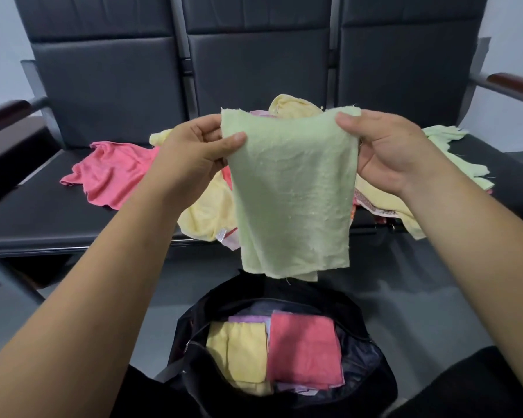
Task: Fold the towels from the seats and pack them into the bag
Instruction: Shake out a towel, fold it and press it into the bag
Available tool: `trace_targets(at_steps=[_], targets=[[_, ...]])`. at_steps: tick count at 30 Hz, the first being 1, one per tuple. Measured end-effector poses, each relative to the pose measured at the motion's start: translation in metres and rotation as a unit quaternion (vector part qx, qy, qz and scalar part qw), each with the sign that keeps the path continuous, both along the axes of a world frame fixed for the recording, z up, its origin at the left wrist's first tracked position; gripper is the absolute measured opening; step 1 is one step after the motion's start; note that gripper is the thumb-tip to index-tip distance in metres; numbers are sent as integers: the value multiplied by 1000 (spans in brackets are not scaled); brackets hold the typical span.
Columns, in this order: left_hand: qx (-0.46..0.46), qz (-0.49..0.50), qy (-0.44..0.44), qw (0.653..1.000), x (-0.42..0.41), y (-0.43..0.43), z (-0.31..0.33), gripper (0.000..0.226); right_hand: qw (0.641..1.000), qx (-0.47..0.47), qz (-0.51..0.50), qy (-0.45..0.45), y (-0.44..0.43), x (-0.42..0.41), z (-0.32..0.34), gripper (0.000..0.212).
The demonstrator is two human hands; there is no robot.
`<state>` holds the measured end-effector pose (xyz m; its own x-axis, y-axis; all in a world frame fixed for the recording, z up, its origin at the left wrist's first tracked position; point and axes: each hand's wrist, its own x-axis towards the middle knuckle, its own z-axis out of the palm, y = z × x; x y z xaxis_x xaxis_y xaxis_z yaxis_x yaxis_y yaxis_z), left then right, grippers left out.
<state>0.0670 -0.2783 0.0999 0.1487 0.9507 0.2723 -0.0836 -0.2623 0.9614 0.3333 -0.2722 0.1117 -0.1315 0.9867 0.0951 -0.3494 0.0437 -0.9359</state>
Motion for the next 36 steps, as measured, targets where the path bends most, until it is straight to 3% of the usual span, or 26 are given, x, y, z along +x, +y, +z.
trace_targets(at_steps=[7, 12, 14, 16, 18, 21, 24, 28, 31, 36], targets=[[-51, 3, -5, 999, 2, -11, -10, 4, 998, -22, -53, 28, -17, -1, -6, 13], [-55, 2, -44, 997, 8, -15, -13, 29, 992, -73, -43, 99, -18, -8, -18, 25], [-50, -1, -50, 998, 9, -15, -15, 35, 993, -72, -61, 71, -16, -7, -22, 9], [-31, 6, -51, 998, 6, -12, -18, 38, 995, -54, -82, 31, -15, -4, -24, 24], [-5, 45, 11, 999, 0, -9, -20, 32, 996, -36, -85, 6, -16, 0, -24, 23], [42, 95, 198, 975, -8, -10, -19, 21, 991, -6, -61, -116, -14, 6, -26, 23], [97, 132, 344, 925, -9, -12, -18, 17, 951, 45, -67, -300, -12, 10, -32, 16], [119, 156, 416, 888, -10, -7, -23, 5, 874, 103, -83, -467, -12, 9, -30, 13], [114, 157, 410, 891, -8, -4, -25, 2, 843, 126, -100, -513, -11, 7, -29, 12], [57, 95, 250, 962, -7, -5, -26, 13, 945, 80, -91, -303, -1, 8, -33, 14]])
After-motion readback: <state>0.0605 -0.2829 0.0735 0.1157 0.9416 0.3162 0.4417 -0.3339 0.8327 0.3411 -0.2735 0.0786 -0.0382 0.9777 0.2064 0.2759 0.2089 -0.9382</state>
